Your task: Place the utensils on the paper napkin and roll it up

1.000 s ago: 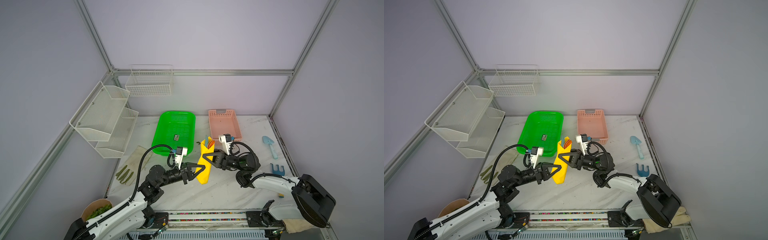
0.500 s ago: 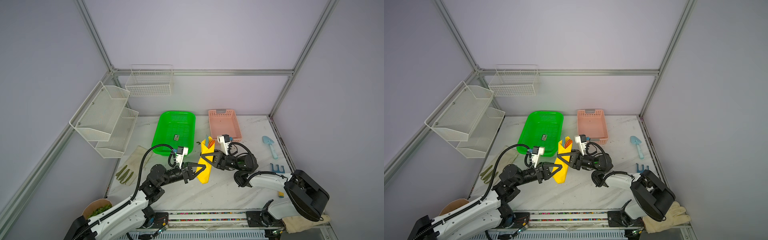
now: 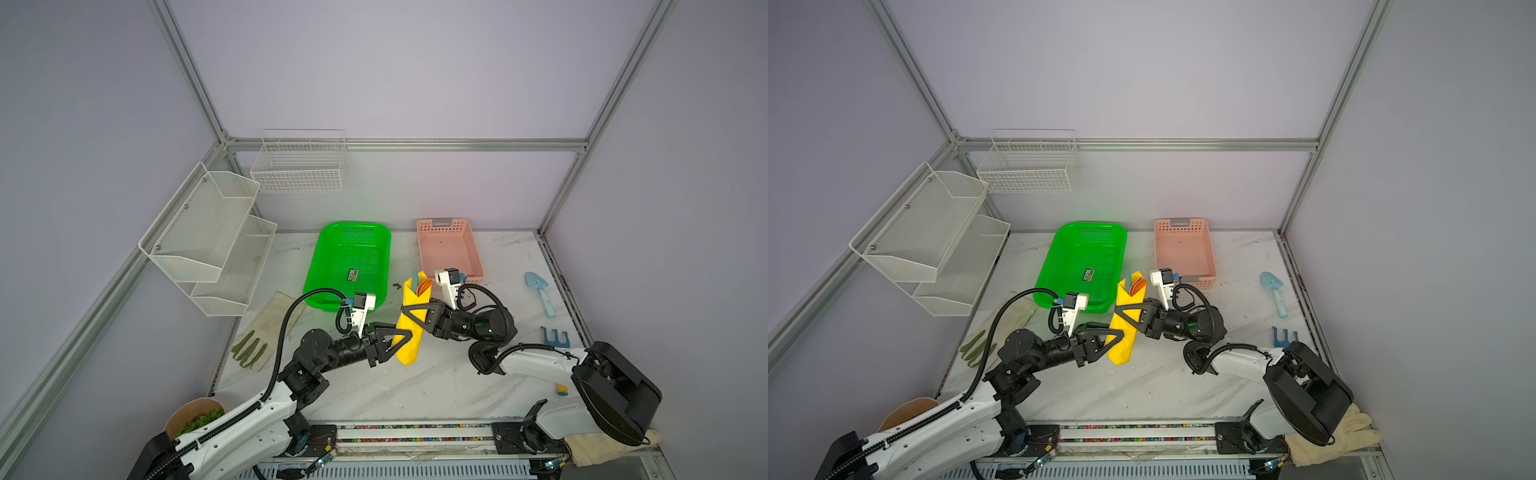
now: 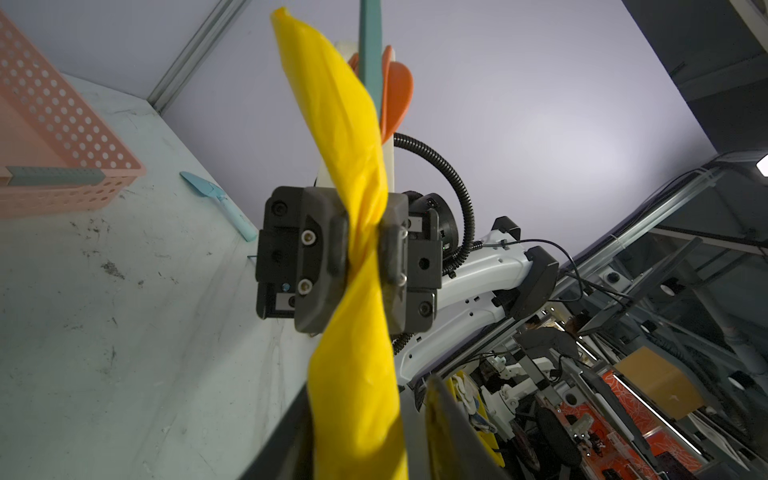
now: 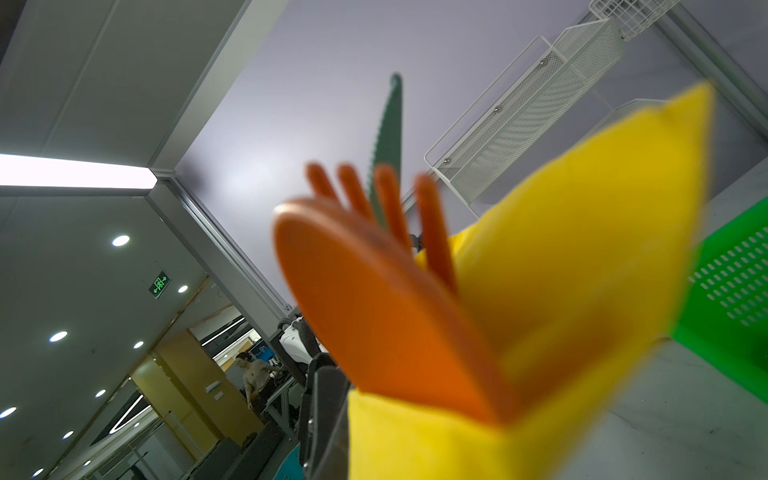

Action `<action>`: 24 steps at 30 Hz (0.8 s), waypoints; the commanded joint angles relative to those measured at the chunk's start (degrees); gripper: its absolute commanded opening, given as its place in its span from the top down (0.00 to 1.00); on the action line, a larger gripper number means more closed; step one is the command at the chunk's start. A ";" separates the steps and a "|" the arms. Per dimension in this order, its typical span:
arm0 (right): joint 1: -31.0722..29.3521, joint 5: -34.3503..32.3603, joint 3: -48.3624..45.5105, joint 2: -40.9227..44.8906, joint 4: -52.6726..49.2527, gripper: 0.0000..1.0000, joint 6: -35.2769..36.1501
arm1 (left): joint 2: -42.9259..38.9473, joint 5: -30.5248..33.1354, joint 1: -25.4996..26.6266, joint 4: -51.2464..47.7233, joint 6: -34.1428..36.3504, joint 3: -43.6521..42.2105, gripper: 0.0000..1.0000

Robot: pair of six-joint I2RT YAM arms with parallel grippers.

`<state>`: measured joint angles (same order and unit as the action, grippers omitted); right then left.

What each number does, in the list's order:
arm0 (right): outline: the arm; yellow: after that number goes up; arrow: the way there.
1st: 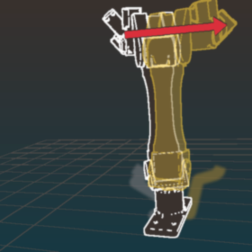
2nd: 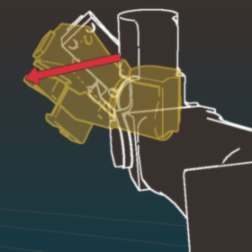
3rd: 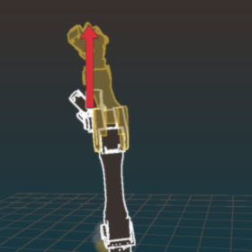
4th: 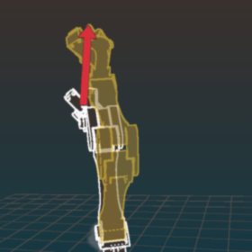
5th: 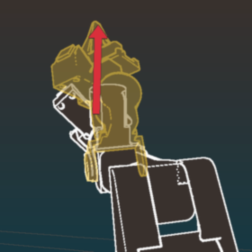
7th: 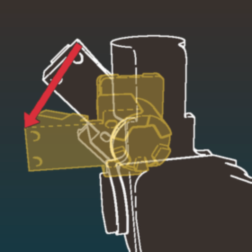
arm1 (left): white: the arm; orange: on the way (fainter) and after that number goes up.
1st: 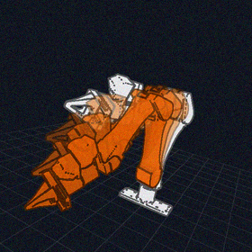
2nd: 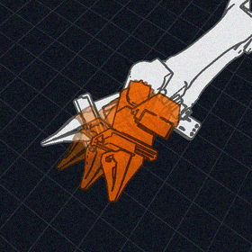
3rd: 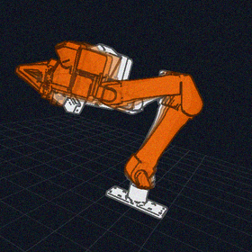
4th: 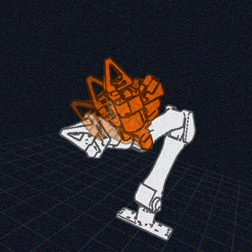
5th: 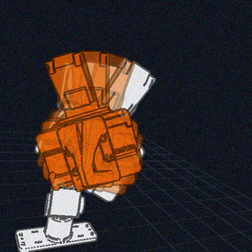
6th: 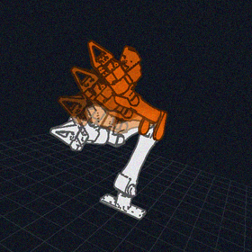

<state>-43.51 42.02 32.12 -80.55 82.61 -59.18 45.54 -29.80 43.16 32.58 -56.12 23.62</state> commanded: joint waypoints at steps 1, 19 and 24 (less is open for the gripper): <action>0.00 -2.19 -0.71 3.31 -1.99 1.00 2.40 | -3.44 1.84 0.16 -0.96 1.83 -1.17 0.42; 0.00 -6.86 1.37 6.85 -17.76 1.00 9.05 | -15.51 23.63 -0.53 -41.68 22.73 18.66 0.17; 0.02 -7.57 1.59 6.48 -17.86 1.00 8.75 | -6.09 15.71 0.10 -40.67 23.25 22.92 0.29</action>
<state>-43.51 35.33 32.03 -74.94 64.16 -50.98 35.46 -10.11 42.83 -7.92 -35.42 41.63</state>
